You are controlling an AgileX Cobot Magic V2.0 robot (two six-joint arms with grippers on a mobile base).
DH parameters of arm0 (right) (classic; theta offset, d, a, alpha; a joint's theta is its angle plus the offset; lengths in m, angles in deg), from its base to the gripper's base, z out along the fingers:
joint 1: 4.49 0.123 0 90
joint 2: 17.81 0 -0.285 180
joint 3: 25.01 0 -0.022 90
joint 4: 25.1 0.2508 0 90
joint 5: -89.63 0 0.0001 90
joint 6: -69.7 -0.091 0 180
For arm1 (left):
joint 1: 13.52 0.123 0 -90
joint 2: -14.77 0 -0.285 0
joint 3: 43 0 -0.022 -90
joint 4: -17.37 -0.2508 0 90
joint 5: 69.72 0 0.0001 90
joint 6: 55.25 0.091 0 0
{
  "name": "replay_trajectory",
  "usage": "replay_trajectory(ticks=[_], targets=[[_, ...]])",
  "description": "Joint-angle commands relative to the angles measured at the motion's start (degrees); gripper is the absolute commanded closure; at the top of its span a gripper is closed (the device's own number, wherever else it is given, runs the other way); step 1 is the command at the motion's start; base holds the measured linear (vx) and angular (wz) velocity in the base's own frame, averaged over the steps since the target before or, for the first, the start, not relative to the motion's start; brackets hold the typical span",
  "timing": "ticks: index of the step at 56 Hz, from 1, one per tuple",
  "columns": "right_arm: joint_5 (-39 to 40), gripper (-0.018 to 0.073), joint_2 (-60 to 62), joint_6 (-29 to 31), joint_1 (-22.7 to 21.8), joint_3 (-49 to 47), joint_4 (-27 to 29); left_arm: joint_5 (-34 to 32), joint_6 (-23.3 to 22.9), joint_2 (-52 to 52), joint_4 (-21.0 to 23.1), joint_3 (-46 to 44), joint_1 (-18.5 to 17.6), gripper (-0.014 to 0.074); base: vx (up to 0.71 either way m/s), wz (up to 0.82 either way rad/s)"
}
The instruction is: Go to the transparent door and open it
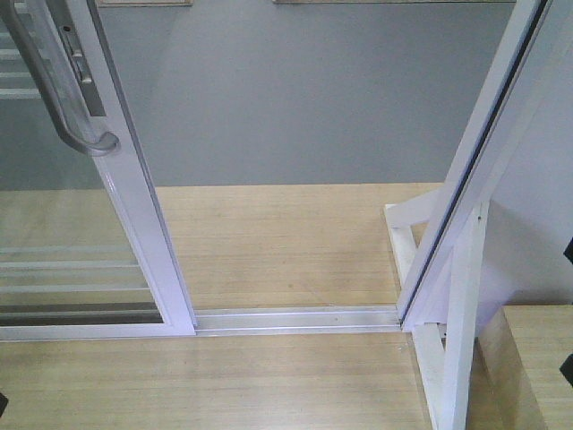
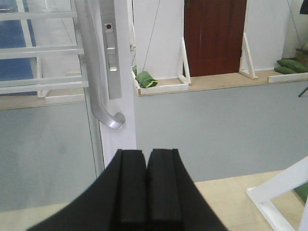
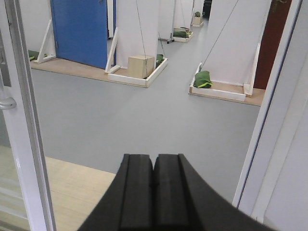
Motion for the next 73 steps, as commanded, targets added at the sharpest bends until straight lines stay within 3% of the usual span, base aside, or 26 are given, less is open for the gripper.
replay_trajectory(ticks=[1,52,62,73], targets=[[4.6,0.0561,-0.5,0.3,-0.3,-1.6,-0.2,-5.2,-0.9,-0.9,0.1,-1.1,-0.2,0.0596,0.0,0.0],[4.9,0.0561,-0.4,0.3,-0.3,-1.0,-0.2,-5.2,-0.8,-0.8,0.1,-1.1,-0.2,0.0596,0.0,0.0],[10.6,0.0561,4.5,0.3,-0.3,6.6,0.0,-5.2,-0.8,-0.8,0.1,-1.1,-0.2,0.0596,0.0,0.0],[13.0,0.0561,15.5,0.0,-0.3,19.9,5.7,-5.2,-0.8,-0.8,0.1,-1.1,-0.2,0.0596,0.0,0.0]])
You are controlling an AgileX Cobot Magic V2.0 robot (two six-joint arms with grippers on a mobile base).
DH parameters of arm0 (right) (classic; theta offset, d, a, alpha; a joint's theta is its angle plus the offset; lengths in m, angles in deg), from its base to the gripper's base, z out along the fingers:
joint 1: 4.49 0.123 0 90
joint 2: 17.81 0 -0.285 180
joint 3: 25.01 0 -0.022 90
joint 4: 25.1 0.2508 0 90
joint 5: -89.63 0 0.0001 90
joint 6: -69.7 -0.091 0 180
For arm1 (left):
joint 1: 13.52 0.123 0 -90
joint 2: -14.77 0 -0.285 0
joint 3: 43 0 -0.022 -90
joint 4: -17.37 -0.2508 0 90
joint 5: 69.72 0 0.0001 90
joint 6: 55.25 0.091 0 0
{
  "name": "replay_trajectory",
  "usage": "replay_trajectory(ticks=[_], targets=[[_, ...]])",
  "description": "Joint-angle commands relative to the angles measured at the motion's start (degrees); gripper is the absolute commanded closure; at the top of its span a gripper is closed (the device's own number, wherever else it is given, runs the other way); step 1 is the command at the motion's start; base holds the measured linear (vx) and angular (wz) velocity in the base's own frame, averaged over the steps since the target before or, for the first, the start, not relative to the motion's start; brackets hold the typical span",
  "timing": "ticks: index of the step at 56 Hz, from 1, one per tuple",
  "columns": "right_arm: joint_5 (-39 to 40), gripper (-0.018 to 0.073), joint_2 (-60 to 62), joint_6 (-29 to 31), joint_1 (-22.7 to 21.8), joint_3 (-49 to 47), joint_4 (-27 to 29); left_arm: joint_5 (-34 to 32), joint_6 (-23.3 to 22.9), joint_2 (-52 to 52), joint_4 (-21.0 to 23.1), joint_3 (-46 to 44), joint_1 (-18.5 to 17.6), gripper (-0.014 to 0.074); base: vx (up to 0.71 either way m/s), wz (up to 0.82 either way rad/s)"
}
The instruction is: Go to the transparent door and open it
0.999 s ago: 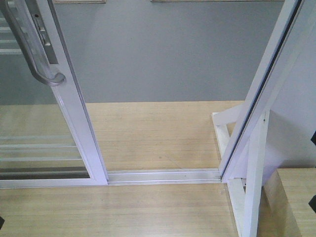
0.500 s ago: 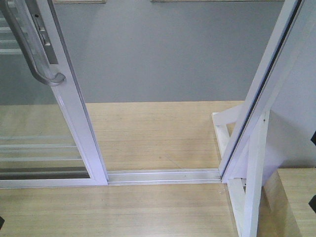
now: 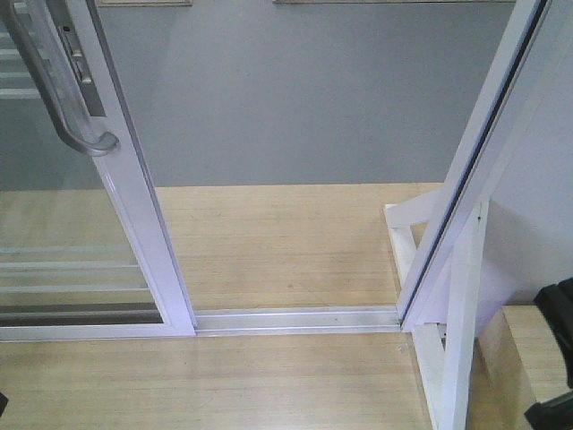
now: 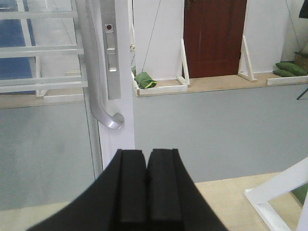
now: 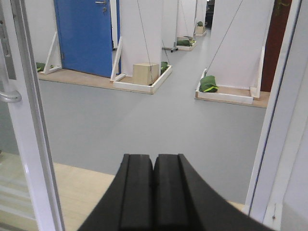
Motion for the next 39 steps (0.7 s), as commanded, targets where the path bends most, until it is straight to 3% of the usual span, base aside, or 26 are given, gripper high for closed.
replay_trajectory(ticks=[1,4,13,27,39], targets=[[4.9,0.0561,3.3,0.0,-0.4,2.8,3.1,-5.2,-0.4,-0.8,0.2,-1.1,-0.2,0.0596,0.0,0.0],[1.4,0.0561,2.6,0.0,-0.4,2.3,4.1,-5.2,-0.4,-0.8,0.2,-1.1,-0.2,0.0596,0.0,0.0],[1.6,0.0561,2.8,-0.8,-0.6,2.5,3.7,-5.2,-0.4,-0.7,0.2,-1.1,-0.2,0.0596,0.0,0.0],[1.7,0.0561,2.8,-0.8,-9.7,2.5,3.1,-5.2,-0.4,-0.7,0.2,-1.1,-0.2,0.0596,0.0,0.0],[1.7,0.0561,2.8,-0.8,-12.2,2.5,3.2,-5.2,-0.4,-0.7,0.2,-1.1,-0.2,0.0596,0.0,0.0]])
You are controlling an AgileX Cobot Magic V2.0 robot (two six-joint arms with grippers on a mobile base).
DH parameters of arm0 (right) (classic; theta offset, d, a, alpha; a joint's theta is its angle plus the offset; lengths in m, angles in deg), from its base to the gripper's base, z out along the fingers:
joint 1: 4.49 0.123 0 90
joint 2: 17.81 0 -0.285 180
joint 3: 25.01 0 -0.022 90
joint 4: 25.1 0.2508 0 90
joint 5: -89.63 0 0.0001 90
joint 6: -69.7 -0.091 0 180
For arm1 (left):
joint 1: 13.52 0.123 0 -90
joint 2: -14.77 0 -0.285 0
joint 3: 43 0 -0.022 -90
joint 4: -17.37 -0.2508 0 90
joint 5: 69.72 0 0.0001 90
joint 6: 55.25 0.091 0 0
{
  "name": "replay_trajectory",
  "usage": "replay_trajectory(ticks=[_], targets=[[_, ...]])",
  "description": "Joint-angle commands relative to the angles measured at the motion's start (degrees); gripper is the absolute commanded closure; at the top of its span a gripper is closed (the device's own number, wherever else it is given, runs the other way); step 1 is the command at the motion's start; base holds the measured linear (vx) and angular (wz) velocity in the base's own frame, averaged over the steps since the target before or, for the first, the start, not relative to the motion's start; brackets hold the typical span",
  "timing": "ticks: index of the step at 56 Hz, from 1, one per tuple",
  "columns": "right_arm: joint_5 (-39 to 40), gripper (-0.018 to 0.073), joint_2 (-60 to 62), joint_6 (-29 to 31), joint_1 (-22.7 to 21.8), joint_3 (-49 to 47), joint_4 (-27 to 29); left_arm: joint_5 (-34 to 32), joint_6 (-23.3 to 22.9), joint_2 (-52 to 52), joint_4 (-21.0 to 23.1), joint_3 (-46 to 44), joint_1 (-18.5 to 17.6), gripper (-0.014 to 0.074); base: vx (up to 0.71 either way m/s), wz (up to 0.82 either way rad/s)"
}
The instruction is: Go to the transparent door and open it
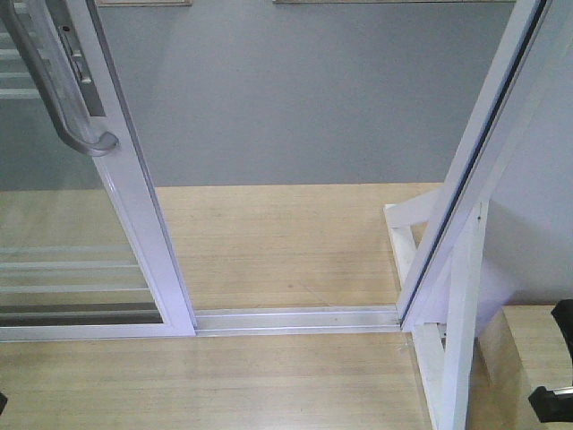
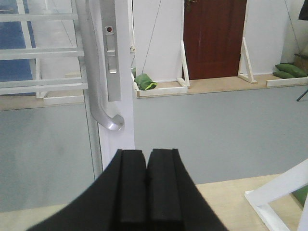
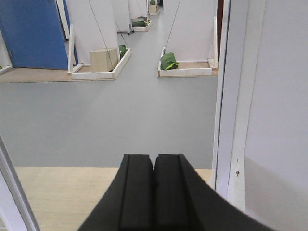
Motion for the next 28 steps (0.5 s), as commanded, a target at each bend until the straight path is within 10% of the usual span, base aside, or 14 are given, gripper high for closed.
replay_trajectory(ticks=[1,28], targets=[[4.9,0.0561,0.9,0.0,-0.7,0.1,-0.5,-4.9,-0.4,-0.7,0.2,-1.1,-0.2,0.0596,0.0,0.0],[4.9,0.0561,0.9,0.0,-0.6,0.1,-0.5,-4.9,-0.4,-0.7,0.2,-1.1,-0.2,0.0596,0.0,0.0]])
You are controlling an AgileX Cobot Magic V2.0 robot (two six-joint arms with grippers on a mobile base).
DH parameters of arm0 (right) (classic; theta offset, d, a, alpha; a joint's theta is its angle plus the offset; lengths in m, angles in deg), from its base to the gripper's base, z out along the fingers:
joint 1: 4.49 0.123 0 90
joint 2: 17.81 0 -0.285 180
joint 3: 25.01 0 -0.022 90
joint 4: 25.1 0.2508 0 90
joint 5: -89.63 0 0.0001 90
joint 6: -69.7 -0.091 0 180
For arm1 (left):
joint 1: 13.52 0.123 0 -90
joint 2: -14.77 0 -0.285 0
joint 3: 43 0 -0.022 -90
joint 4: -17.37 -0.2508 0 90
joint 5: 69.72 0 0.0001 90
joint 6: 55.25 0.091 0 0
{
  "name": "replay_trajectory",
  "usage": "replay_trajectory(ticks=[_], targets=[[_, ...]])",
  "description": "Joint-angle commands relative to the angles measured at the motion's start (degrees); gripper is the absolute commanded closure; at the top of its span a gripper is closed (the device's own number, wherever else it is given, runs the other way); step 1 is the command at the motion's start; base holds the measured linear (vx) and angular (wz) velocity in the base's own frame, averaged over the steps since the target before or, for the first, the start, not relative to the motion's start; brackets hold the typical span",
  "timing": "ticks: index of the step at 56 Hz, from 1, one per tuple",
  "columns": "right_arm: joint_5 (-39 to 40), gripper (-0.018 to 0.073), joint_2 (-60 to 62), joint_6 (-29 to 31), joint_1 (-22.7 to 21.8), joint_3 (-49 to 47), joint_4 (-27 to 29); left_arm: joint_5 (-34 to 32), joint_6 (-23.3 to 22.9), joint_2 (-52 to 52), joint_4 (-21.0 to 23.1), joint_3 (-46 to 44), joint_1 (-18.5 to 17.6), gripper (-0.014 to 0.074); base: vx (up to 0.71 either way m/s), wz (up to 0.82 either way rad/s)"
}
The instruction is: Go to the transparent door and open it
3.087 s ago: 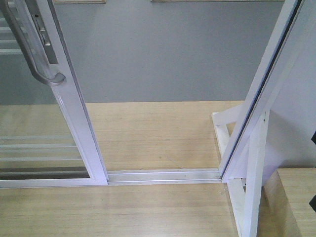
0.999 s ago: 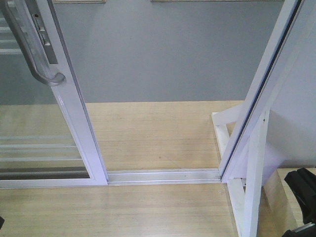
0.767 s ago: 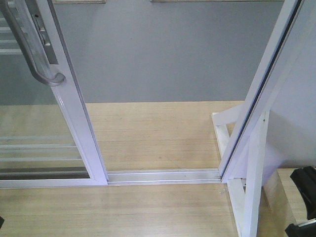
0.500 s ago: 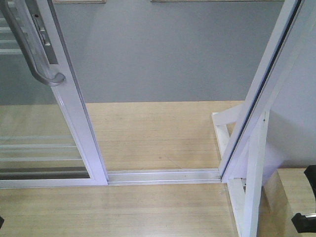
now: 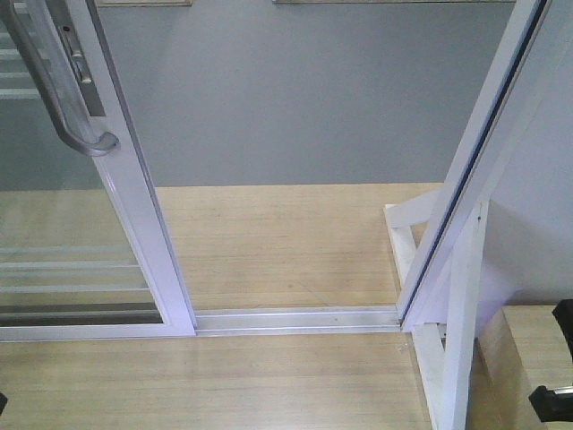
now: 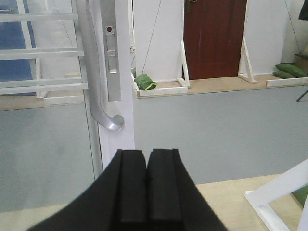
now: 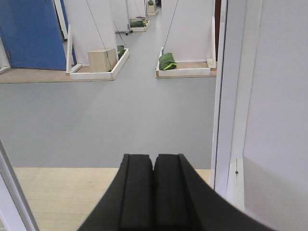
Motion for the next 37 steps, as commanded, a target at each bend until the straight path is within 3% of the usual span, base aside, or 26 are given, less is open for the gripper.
replay_trajectory(ticks=[1,37], targets=[[4.9,0.0561,0.9,0.0,-0.4,0.1,-0.5,-4.9,-0.4,-0.7,0.2,-1.1,-0.2,0.0596,0.0,0.0],[4.9,0.0561,0.9,0.0,-0.4,0.1,-0.5,-4.9,-0.4,-0.7,0.2,-1.1,-0.2,0.0596,0.0,0.0]])
